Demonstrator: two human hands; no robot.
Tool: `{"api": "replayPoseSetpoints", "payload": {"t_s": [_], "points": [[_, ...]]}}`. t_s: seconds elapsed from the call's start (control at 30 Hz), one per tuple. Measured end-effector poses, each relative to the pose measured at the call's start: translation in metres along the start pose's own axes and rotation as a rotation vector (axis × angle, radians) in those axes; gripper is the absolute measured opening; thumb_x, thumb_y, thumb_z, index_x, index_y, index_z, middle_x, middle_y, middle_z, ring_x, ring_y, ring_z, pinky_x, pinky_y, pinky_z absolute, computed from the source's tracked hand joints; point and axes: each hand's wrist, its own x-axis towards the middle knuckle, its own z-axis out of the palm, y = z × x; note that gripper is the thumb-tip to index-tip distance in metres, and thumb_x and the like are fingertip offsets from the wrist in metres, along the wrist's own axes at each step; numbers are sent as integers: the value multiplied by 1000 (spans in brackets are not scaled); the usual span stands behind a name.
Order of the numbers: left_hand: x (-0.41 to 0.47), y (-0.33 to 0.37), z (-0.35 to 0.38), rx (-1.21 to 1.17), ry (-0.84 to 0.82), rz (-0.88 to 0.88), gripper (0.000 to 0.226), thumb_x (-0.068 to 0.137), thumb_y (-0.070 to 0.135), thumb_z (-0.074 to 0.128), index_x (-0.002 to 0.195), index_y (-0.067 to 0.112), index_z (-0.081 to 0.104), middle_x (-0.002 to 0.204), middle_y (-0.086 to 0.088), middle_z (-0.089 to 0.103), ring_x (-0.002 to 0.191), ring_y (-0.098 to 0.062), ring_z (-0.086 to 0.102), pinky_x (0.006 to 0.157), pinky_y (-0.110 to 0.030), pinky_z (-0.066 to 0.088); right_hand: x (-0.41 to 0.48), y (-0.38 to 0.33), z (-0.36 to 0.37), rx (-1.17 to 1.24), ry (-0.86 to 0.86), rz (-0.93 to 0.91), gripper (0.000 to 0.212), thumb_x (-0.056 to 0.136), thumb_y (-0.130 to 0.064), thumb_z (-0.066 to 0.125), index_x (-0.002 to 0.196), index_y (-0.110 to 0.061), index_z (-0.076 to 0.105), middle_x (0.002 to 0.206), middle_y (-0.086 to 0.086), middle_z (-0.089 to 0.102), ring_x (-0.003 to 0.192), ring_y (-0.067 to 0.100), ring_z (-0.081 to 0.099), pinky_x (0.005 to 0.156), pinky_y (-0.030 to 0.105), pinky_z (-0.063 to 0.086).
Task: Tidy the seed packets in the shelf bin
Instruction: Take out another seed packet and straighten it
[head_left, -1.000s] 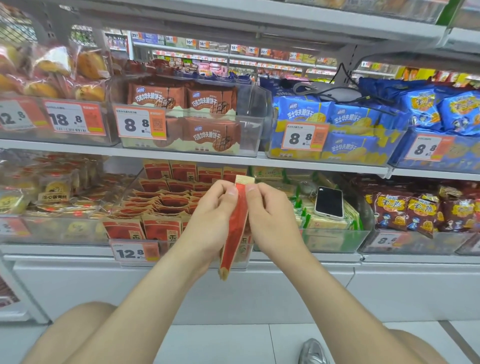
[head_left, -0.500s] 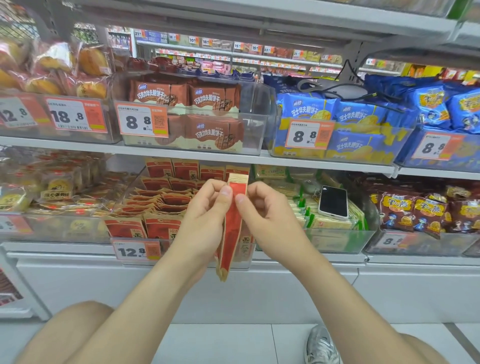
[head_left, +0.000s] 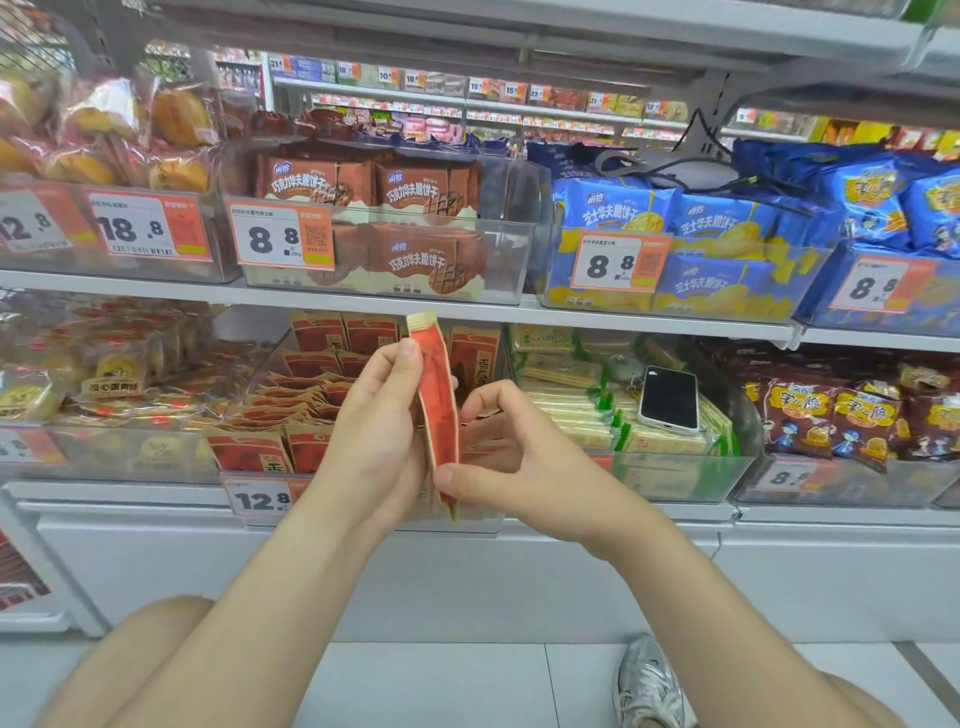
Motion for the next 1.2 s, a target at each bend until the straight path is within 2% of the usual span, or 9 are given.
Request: {"api": "replayPoseSetpoints", "payload": {"t_s": [0.1,0.27,0.43,0.53,0.63,0.8,1.03,1.13,1.2], "points": [[0,2,0,22,-32,22,42,109,43,55,124,4,60,96,-12,58,89,-25,58,84,-43,55,2,3,-1,108,15,16,45,85,-28,91,114,-23,58,120,9,75,100,29,79,90,52,65],[-6,-3,-3,303,-161,110,37,103,38,65,117,4,67,111,-14,77,101,-33,74,88,-45,64,7,-3,-5,199,278,-76,33,95,-31,80,104,-4,65,102,14,78,87,27,78,82,50,66],[-12,-11,-4,495,-216,113,20,101,32,73,99,16,84,110,-1,81,112,-16,77,93,-34,64,12,5,-10,66,408,-128,40,103,-49,64,90,-13,75,90,15,77,90,37,74,82,60,62],[-11,-11,-6,575,-202,141,14,101,24,74,97,14,83,101,-1,83,102,-17,80,96,-42,64,13,8,-9,-53,396,-167,41,107,-46,60,89,-12,74,81,19,71,69,34,65,67,60,58],[-10,-9,-7,587,-180,133,15,103,11,71,93,6,81,96,-5,83,96,-19,81,93,-36,65,13,12,-9,-159,405,-164,39,109,-47,55,86,-18,67,77,14,67,72,38,63,67,60,59],[-11,-5,-6,634,-198,73,18,105,11,67,98,12,83,96,-1,84,96,-15,81,88,-25,64,12,14,-14,-249,370,-141,39,112,-43,49,93,-13,64,83,13,67,79,35,64,71,60,58],[-14,-4,-1,408,-133,48,16,100,3,72,115,7,73,105,-8,83,99,-22,81,85,-32,66,12,14,-13,-188,366,-163,43,109,-53,48,93,-17,65,86,14,67,82,38,65,72,62,59],[-14,-1,-1,343,-171,17,33,99,4,72,130,14,68,115,-6,82,107,-22,80,90,-37,66,9,11,-11,-167,337,-190,36,112,-45,51,92,-23,71,83,8,70,70,24,63,69,54,60],[-13,-1,-1,333,-209,-25,30,103,5,66,131,14,69,117,-8,81,111,-24,79,98,-42,64,8,9,-9,-223,326,-224,36,111,-42,50,91,-26,74,93,-3,73,87,12,66,78,45,59]]}}
